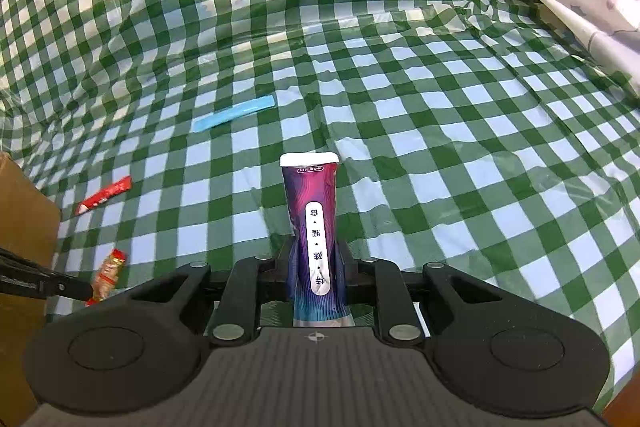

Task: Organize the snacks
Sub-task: 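Carry the candy and purple bar over the box with both tools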

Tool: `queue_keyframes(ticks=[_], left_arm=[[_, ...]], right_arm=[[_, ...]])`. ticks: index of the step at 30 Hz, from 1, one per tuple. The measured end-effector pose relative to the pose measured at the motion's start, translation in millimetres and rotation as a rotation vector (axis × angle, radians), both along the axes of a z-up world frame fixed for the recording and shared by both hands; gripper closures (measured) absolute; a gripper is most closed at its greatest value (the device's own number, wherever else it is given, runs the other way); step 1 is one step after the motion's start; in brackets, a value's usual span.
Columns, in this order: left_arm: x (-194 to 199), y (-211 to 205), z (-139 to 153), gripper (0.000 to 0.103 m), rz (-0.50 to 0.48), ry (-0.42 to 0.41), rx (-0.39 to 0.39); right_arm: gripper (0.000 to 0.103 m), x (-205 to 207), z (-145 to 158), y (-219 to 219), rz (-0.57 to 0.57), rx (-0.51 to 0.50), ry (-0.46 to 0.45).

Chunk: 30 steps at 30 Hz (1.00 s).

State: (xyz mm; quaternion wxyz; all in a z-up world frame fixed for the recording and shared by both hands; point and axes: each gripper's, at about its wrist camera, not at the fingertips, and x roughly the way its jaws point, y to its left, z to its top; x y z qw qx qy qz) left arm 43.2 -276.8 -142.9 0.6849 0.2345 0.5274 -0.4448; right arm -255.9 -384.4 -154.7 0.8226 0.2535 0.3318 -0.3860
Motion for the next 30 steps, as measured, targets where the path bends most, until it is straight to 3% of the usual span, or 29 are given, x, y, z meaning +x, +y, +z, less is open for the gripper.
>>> queue_keyframes(ticks=[5, 8, 10, 14, 16, 18, 19, 23, 24, 25, 30], left_arm=[[-17.7, 39.0, 57.8, 0.103, 0.027, -0.035, -0.135], [-21.9, 47.6, 73.7, 0.103, 0.04, -0.075, -0.158], [-15.7, 39.4, 64.3, 0.101, 0.034, -0.043, -0.121], [-1.9, 6.7, 21.5, 0.085, 0.044, -0.005, -0.023], [1.1, -9.3, 0.5, 0.075, 0.048, -0.013, 0.019], [4.8, -22.0, -17.4, 0.052, 0.052, 0.001, 0.057], [7.1, -27.9, -27.1, 0.05, 0.06, 0.009, 0.077], [17.7, -37.5, -56.2, 0.051, 0.09, 0.035, 0.131], [19.0, -36.9, -55.3, 0.062, 0.1, 0.033, 0.121], [18.8, -37.2, -53.0, 0.084, 0.102, 0.012, 0.114], [13.1, -17.8, -26.7, 0.086, 0.139, -0.009, 0.086]], right_arm=[[0.084, 0.5, 20.3, 26.0, -0.002, -0.003, -0.061], [0.084, 1.6, 35.7, 47.8, 0.025, -0.033, -0.086], [0.083, 2.4, 39.9, 57.6, 0.029, -0.037, -0.093], [0.084, 0.5, 37.9, 65.1, 0.017, -0.021, -0.087], [0.083, -3.1, 36.1, 64.8, 0.009, -0.012, -0.087], [0.083, -6.9, 32.1, 61.6, -0.004, -0.003, -0.08], [0.083, -8.4, 29.4, 59.2, -0.009, 0.002, -0.074], [0.083, -11.5, 18.3, 49.4, -0.034, 0.014, -0.054], [0.083, -11.8, 15.6, 47.2, -0.041, 0.018, -0.05], [0.083, -11.8, 13.0, 44.9, -0.046, 0.023, -0.048], [0.083, -10.0, 7.7, 41.1, -0.07, 0.034, -0.037]])
